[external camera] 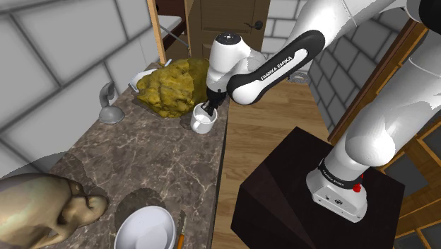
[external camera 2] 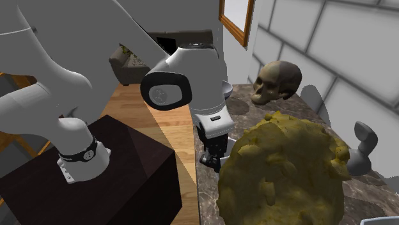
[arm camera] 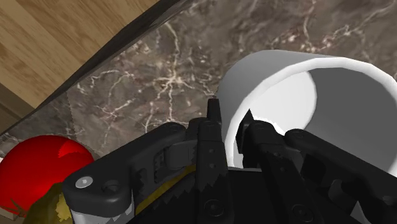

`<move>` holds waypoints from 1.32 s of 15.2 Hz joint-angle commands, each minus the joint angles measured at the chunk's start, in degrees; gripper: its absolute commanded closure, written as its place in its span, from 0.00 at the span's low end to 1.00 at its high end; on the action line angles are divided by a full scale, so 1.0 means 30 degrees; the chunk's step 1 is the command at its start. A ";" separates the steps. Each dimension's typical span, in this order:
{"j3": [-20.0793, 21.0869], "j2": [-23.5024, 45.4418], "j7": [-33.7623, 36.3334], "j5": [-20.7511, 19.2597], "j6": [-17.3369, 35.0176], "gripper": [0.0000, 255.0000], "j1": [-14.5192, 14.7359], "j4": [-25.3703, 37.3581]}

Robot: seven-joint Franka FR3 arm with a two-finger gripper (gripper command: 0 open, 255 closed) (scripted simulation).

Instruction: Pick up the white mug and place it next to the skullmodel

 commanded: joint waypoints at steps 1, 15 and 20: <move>-0.0001 0.0005 -0.0001 -0.0003 0.0006 1.00 -0.0001 -0.0001; -0.0251 -0.2397 -0.1864 0.2082 -0.3608 1.00 0.0378 0.1450; -0.0369 -0.3024 -0.2283 0.2492 -0.4917 1.00 0.0473 0.2179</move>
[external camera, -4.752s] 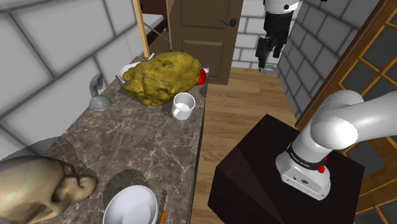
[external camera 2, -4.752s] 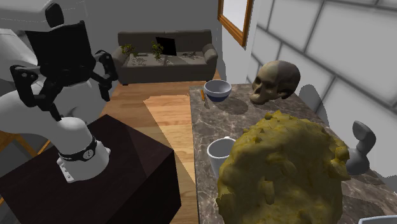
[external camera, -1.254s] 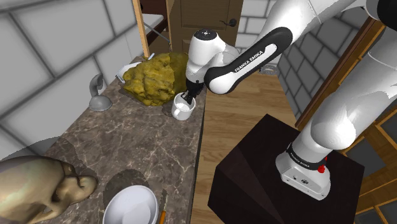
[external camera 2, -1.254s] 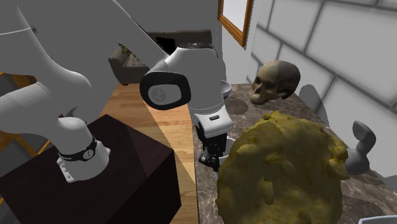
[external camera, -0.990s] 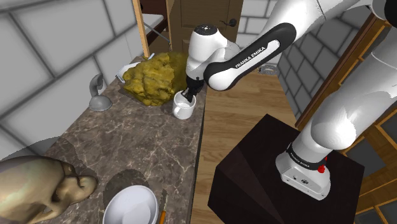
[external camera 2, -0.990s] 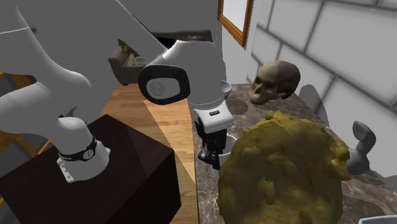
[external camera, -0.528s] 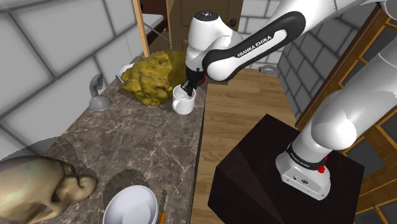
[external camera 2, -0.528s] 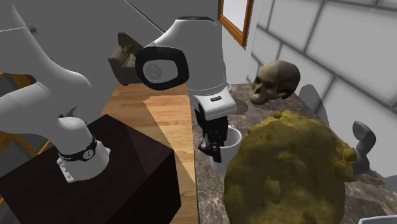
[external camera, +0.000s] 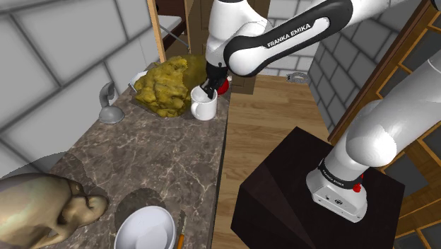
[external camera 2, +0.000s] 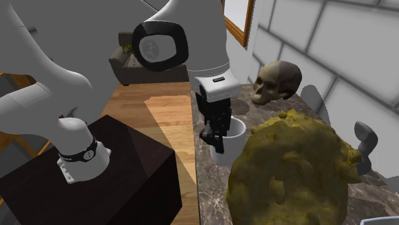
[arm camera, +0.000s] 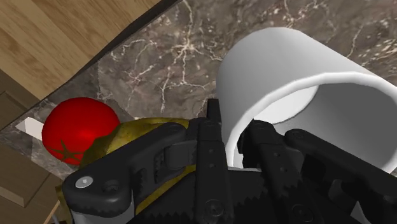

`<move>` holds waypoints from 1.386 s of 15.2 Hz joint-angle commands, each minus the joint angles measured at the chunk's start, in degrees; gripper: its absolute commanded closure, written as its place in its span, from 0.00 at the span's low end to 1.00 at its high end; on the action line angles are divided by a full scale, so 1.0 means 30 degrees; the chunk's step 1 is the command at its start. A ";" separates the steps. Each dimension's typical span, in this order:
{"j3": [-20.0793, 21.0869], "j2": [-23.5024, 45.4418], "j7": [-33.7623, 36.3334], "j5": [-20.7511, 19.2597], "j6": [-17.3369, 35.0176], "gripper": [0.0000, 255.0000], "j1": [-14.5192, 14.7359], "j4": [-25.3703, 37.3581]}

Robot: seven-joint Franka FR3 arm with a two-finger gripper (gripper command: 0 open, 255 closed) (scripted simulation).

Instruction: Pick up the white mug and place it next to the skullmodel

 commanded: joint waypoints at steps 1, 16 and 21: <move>-0.0045 -0.0322 -0.0162 0.0176 -0.0501 1.00 0.0050 0.0330; -0.0337 -0.1435 -0.0977 0.0803 -0.4380 1.00 0.0171 0.3174; -0.0404 -0.1584 -0.1163 0.0896 -0.5657 1.00 0.0171 0.4315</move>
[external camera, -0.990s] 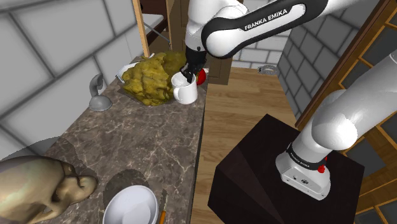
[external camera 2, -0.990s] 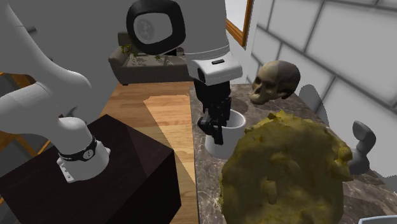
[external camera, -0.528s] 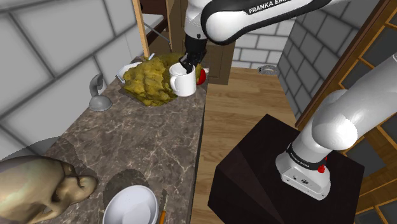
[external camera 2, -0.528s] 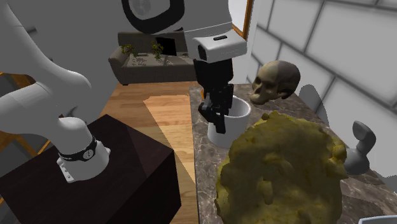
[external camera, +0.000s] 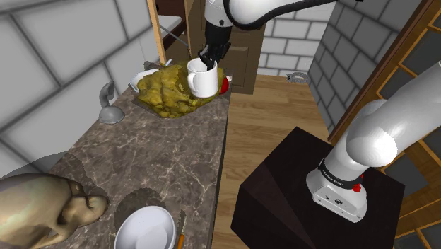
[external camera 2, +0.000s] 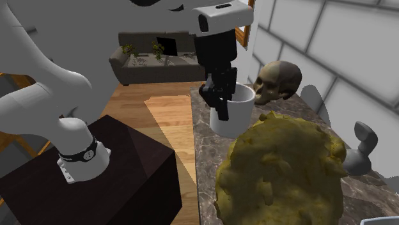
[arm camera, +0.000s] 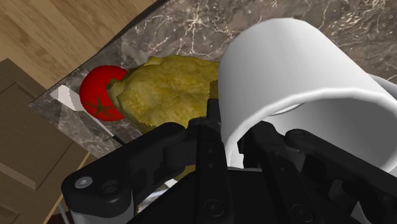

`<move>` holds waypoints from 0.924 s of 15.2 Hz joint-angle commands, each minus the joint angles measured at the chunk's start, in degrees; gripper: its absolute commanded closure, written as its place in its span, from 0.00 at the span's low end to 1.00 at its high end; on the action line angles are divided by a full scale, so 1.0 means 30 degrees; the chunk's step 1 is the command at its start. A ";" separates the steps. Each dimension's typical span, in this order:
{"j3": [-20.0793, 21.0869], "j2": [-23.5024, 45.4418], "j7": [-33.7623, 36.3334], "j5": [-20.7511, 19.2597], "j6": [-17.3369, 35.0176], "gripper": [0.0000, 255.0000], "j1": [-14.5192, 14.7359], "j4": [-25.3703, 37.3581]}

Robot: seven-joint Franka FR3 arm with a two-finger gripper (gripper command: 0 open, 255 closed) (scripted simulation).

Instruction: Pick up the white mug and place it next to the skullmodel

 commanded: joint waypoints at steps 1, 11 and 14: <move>-0.0006 0.0013 -0.0040 0.0011 -0.0546 1.00 -0.0005 0.0580; -0.0079 0.0081 -0.0310 0.0064 -0.3094 1.00 -0.0045 0.3207; 0.0611 0.0563 0.0693 -0.0121 -0.3357 1.00 0.0223 0.3850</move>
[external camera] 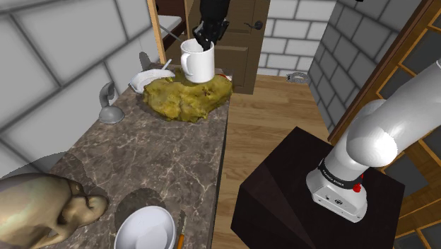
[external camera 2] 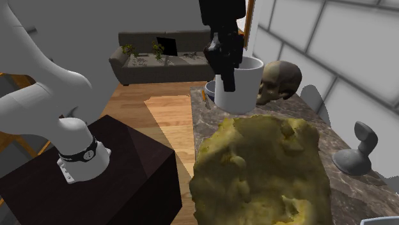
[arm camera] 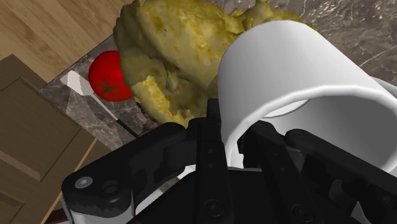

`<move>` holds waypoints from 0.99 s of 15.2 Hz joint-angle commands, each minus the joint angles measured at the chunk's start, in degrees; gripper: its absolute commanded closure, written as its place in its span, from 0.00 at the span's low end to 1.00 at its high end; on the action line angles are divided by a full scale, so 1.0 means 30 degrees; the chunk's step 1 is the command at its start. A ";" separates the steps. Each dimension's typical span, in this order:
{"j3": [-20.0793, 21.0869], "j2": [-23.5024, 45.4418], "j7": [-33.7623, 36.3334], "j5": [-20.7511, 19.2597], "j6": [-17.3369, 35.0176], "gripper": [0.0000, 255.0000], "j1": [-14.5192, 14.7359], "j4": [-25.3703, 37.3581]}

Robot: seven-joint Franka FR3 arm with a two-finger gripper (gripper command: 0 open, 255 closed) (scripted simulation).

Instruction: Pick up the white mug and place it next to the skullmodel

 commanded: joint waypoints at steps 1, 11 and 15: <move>0.0640 0.0488 0.0944 -0.0197 -0.0204 1.00 0.0246 0.0600; 0.3983 0.4516 0.6292 -0.2442 -0.1722 1.00 0.1925 0.5042; 0.5066 0.6896 0.8470 -0.4016 -0.2804 1.00 0.3115 0.7677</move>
